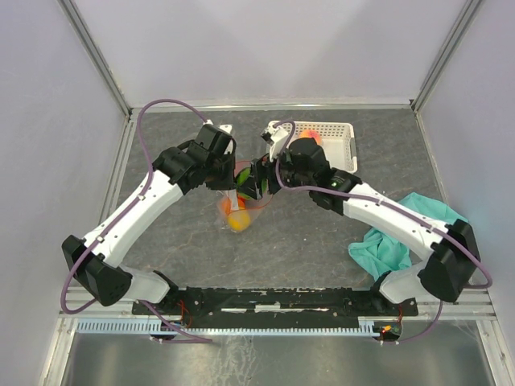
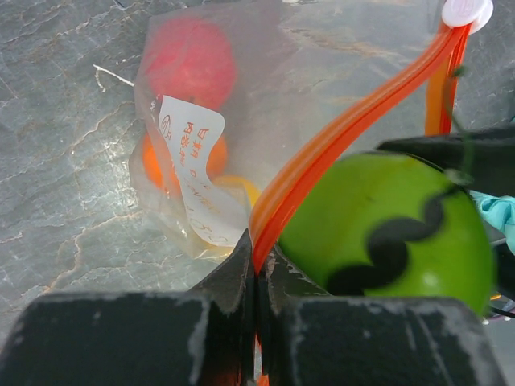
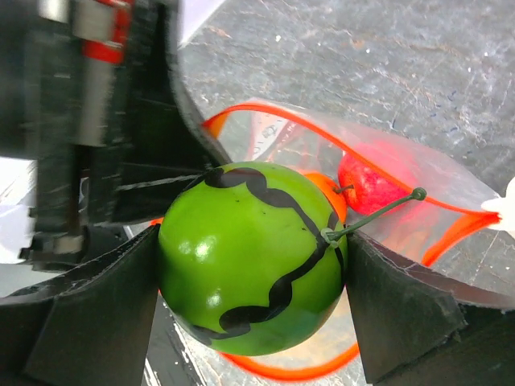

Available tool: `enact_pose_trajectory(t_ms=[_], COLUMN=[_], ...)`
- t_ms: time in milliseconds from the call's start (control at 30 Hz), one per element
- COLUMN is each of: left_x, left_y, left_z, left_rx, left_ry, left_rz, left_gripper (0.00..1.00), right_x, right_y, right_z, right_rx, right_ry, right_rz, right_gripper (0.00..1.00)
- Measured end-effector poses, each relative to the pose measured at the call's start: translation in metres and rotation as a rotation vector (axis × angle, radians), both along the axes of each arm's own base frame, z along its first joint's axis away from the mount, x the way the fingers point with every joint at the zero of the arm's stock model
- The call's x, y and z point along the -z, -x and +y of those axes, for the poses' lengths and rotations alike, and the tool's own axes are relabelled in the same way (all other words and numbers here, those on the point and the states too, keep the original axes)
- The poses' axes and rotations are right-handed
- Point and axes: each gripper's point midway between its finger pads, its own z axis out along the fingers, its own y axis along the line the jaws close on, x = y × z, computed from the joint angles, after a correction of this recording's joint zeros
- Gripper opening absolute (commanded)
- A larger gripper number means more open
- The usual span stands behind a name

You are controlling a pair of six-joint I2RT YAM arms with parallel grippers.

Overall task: Place the food in the zip-top bag and seal the zipper
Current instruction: Place the fake fruit in the zipper food storage bag.

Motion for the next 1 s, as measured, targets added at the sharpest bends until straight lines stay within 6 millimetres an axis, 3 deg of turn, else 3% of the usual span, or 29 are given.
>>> enact_pose_trajectory(t_ms=[233,400,533,700,1000], left_x=[-0.002,-0.002,-0.001,0.001,-0.009], left_y=[0.000,0.003,0.002,0.001,0.003], left_z=[-0.002,-0.005,-0.006,-0.005,-0.003], left_rx=[0.007,0.020,0.021,0.017,0.018], left_ry=[0.020,0.035,0.039,0.040,0.075], left_rz=[-0.001,0.005,0.003,-0.007,-0.057], left_gripper=[0.03,0.03,0.03,0.03,0.03], right_x=[0.033,0.039,0.040,0.034,-0.002], right_y=[-0.016,-0.020,-0.020,-0.015,-0.011], right_z=[0.002,0.000,-0.001,-0.003,-0.008], right_rx=[0.064,0.090,0.095,0.080,0.072], right_ry=[0.066,0.083,0.087,0.089,0.064], right_rz=[0.039,0.053,0.052,0.050,0.015], right_gripper=[0.84,0.97,0.99,0.99,0.99])
